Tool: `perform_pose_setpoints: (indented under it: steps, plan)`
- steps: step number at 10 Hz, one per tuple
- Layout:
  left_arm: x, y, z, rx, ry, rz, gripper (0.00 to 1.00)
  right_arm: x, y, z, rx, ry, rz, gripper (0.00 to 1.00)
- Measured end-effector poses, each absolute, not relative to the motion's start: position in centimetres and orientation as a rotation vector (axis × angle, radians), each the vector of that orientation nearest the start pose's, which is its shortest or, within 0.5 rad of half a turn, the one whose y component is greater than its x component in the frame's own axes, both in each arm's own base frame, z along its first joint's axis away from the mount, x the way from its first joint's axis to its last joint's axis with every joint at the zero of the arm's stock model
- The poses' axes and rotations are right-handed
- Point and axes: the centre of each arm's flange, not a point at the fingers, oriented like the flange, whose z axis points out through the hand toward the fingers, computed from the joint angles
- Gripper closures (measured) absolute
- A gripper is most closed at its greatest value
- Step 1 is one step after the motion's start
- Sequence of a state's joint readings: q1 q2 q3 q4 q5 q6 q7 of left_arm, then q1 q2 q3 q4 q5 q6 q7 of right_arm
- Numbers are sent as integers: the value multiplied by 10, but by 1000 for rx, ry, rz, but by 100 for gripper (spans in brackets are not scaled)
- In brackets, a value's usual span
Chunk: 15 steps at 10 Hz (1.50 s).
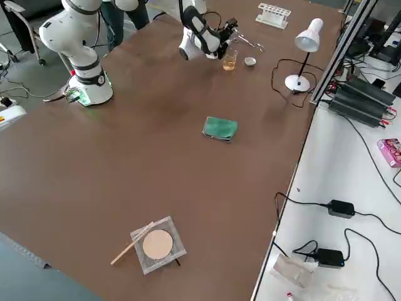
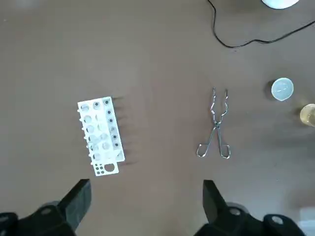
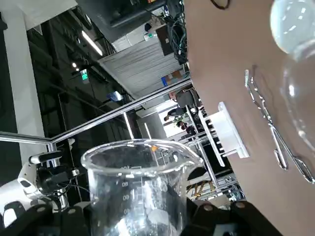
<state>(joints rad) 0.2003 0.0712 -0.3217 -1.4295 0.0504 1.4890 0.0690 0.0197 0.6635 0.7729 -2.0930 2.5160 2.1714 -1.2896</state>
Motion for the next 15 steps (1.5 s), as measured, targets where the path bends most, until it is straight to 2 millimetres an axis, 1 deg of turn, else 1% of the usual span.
perform_pose_setpoints:
  steps: [3,6,9,11,12,13,15]
  plan:
    - [556,-57,659,-3090,283,-14,0,415,426,236,-1435,400,-69,62]
    - [556,-55,655,-3091,267,8,0,438,394,255,-1524,237,-153,62]
    - [558,-61,657,-3095,284,-25,0,458,361,266,-1589,78,-226,62]
    - [558,-64,657,-3127,286,-26,0,468,338,267,-1625,-4,-276,62]
    - [558,-62,657,-3137,272,-25,0,472,325,263,-1645,-44,-302,62]
    - [560,-53,656,-3158,232,-22,0,474,312,257,-1664,-94,-346,62]
    - [564,-25,650,-3192,146,-6,0,471,284,241,-1691,-191,-443,62]
